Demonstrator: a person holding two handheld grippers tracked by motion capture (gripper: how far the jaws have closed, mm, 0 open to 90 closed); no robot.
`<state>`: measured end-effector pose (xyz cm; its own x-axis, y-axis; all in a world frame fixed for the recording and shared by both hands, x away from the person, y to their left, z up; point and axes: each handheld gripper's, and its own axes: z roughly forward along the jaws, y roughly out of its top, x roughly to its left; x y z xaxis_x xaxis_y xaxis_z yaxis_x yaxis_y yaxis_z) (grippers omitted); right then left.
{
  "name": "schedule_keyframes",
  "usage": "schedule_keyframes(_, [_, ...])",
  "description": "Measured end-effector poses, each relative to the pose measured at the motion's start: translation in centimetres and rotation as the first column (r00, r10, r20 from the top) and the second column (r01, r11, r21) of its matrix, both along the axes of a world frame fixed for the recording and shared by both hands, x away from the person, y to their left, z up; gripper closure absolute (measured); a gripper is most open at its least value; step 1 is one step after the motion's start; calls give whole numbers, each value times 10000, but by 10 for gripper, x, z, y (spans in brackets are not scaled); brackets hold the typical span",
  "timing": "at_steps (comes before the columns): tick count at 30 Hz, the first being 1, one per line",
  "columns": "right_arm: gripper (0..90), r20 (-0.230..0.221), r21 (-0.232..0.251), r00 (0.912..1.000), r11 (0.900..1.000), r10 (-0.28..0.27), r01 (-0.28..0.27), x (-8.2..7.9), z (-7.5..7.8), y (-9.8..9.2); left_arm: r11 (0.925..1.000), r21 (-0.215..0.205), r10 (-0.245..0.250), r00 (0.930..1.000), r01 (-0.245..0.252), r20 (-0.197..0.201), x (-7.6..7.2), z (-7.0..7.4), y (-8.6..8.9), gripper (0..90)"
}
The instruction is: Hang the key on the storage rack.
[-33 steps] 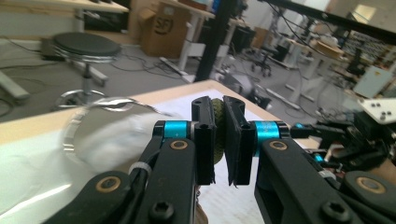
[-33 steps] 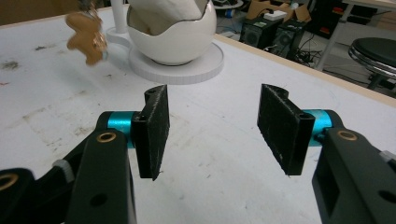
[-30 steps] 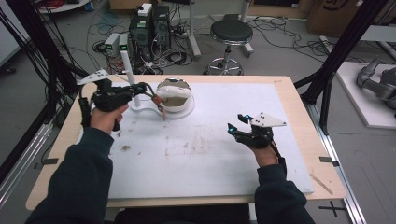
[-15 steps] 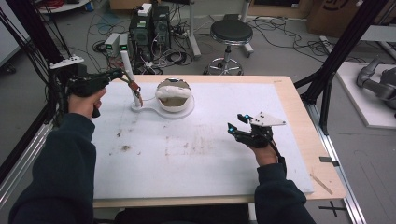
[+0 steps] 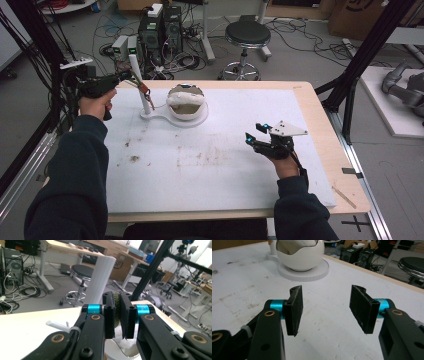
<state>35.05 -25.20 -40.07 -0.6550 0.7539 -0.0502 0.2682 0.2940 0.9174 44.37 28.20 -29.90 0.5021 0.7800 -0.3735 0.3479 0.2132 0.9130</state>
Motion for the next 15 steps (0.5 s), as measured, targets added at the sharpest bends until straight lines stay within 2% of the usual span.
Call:
schedule_keyframes(2, [453, 4, -15, 10000, 10000, 11, -11, 0, 0, 0, 9994, 129, 309, 9995, -309, -24, 0, 0, 1, 814])
schedule_keyframes(4, [453, 14, -53, 10000, 10000, 14, -14, 0, 0, 0, 9985, -163, 531, 9986, -531, 0, 0, -1, 4, 730])
schedule_keyframes(5, [453, 45, -65, 10000, 10000, 36, -35, 0, 0, 0, 9978, -225, 628, 9980, -626, 68, -1, -1, 5, 718])
schedule_keyframes(8, [453, 18, -77, 10000, 10000, 52, -52, -1, 0, 1, 9981, -50, 615, 9980, -615, 130, -6, -1, 8, 669])
schedule_keyframes(10, [453, 23, -87, 10000, 10000, 28, -27, 0, -1, 1, 9978, -114, 652, 9974, -649, 300, -11, -2, 10, 629])
schedule_keyframes(11, [453, -4, -88, 10000, 10000, 31, -31, 0, -1, 1, 9975, -30, 710, 9965, -709, 438, -14, -3, 11, 591])
schedule_keyframes(13, [445, -43, -84, 10000, 10000, -6, 6, 0, -1, 0, 9941, 675, 756, 9895, -843, 1233, -25, -7, 10, 549])
schedule_keyframes(15, [429, -30, -172, 10000, 9998, -42, 42, 1, -1, 0, 9885, 1125, 820, 9832, -1011, 1631, -35, -11, 9, 468])
